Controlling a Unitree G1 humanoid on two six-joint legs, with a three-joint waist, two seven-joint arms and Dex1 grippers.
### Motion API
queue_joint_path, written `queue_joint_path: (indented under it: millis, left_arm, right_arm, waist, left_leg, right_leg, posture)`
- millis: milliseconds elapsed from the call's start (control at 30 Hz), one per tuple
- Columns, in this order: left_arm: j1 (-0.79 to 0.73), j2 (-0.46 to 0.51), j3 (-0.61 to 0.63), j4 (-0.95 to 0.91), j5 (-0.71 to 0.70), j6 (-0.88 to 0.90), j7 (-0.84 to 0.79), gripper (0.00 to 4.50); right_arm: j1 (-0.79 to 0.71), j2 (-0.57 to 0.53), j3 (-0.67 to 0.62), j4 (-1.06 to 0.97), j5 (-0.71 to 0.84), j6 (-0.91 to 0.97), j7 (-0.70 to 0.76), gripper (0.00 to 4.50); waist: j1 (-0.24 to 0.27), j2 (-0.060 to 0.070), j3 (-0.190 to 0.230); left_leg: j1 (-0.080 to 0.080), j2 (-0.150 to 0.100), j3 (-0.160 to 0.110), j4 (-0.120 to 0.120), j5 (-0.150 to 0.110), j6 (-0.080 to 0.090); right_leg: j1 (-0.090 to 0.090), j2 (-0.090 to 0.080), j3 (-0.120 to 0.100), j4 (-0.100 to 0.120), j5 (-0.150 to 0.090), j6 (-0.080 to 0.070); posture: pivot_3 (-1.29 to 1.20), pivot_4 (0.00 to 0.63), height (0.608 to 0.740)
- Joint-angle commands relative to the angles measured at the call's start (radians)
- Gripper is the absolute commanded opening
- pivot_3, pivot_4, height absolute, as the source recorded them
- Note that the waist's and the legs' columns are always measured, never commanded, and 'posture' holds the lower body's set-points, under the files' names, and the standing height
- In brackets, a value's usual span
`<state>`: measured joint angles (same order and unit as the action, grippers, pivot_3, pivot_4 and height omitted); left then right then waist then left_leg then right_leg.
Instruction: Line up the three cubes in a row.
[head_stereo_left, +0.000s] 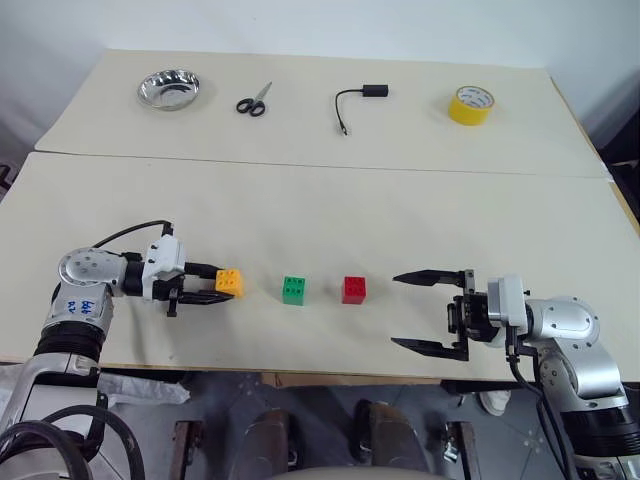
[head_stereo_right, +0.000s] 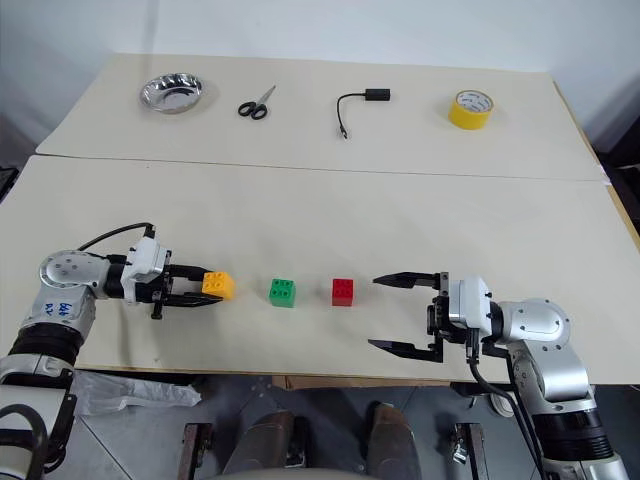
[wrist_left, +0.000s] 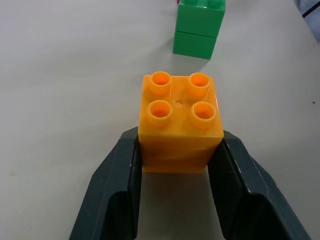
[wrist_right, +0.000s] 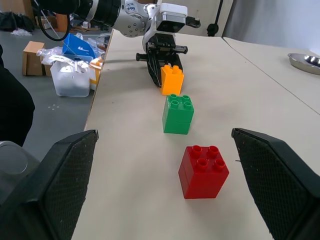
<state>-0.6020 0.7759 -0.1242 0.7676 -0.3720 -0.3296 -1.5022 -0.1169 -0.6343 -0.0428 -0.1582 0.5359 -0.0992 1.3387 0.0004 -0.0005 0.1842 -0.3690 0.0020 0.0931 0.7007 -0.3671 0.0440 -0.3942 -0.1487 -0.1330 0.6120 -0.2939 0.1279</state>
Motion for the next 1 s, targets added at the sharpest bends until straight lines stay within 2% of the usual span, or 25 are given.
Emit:
queue_joint_path:
  millis: [33, 100, 200, 333, 367, 433, 533, 667, 1000]
  left_arm:
    - [-0.005, 0.023, -0.043, 0.008, -0.019, 0.042, -0.112, 1.48]
    - [-0.009, 0.027, -0.046, 0.008, -0.019, 0.059, -0.112, 2.2]
    - [-0.007, 0.046, -0.019, -0.021, -0.036, 0.102, -0.112, 3.01]
    - [0.042, 0.083, 0.078, -0.122, -0.114, 0.165, -0.112, 4.28]
    - [0.069, 0.102, 0.111, -0.159, -0.14, 0.196, -0.107, 4.46]
    - [0.163, 0.156, 0.2, -0.243, -0.199, 0.276, -0.078, 4.46]
    - [0.265, 0.216, 0.274, -0.316, -0.18, 0.321, 0.005, 4.46]
    - [0.369, 0.256, 0.348, -0.408, -0.133, 0.319, 0.056, 4.46]
    - [0.468, 0.203, 0.446, -0.485, -0.11, 0.22, 0.128, 4.46]
  right_arm:
    - [-0.002, -0.008, -0.01, -0.024, 0.012, 0.0, 0.0, 4.5]
    - [-0.004, -0.009, -0.007, -0.02, 0.013, 0.002, 0.004, 4.5]
    - [-0.006, -0.008, -0.004, -0.008, 0.013, 0.004, 0.012, 4.5]
    - [-0.014, -0.014, -0.018, 0.015, 0.02, 0.016, 0.017, 4.5]
    - [-0.019, -0.015, -0.026, 0.025, 0.026, 0.022, 0.017, 4.5]
    - [-0.035, -0.023, -0.054, 0.045, 0.046, 0.035, 0.019, 4.5]
    - [-0.06, -0.05, -0.08, 0.067, 0.051, 0.036, 0.036, 4.5]
    - [-0.078, -0.112, -0.105, 0.08, 0.067, 0.078, 0.074, 4.5]
    - [-0.145, -0.124, -0.097, 0.17, 0.045, 0.065, 0.132, 4.5]
  waist:
    - [0.0, 0.0, 0.0]
    - [-0.001, 0.0, 0.0]
    - [-0.002, 0.0, 0.0]
    - [-0.003, 0.0, 0.0]
    - [-0.005, 0.0, 0.0]
    - [-0.01, 0.0, 0.0]
    - [-0.02, 0.001, 0.001]
    - [-0.004, 0.001, 0.001]
    - [-0.004, 0.001, 0.001]
  left_leg:
    - [0.0, 0.0, 0.0, 0.0, 0.0, 0.0]
    - [0.0, 0.0, 0.0, 0.0, 0.0, 0.0]
    - [0.0, 0.0, 0.0, 0.0, 0.0, 0.0]
    - [0.0, 0.0, 0.0, 0.0, 0.0, 0.0]
    - [0.0, 0.001, 0.0, 0.0, 0.0, 0.0]
    - [0.0, 0.001, 0.0, 0.0, 0.0, 0.0]
    - [0.0, 0.002, -0.001, -0.001, 0.0, 0.0]
    - [0.0, 0.001, -0.001, 0.0, 0.0, 0.0]
    - [0.0, 0.001, -0.001, -0.001, 0.0, 0.0]
  right_leg:
    - [0.0, 0.0, 0.0, 0.0, 0.0, 0.0]
    - [0.0, 0.0, 0.0, 0.0, 0.0, 0.0]
    - [0.0, 0.0, 0.0, 0.0, 0.0, 0.0]
    - [0.0, 0.0, 0.0, 0.0, 0.0, 0.0]
    - [0.0, 0.0, 0.0, 0.0, 0.0, 0.0]
    - [0.0, 0.0, 0.0, 0.0, 0.0, 0.0]
    - [-0.001, 0.0, 0.0, 0.0, 0.0, 0.0]
    - [0.0, -0.001, 0.001, 0.0, 0.0, 0.0]
    - [0.0, 0.0, 0.001, -0.001, 0.0, 0.0]
  posture:
    - [0.0, 0.15, 0.74]
    - [0.0, 0.15, 0.74]
    - [0.0, 0.15, 0.74]
    - [0.0, 0.15, 0.74]
    - [0.0, 0.15, 0.74]
    - [0.0, 0.15, 0.74]
    - [0.0, 0.15, 0.74]
    - [0.0, 0.15, 0.74]
    - [0.0, 0.15, 0.74]
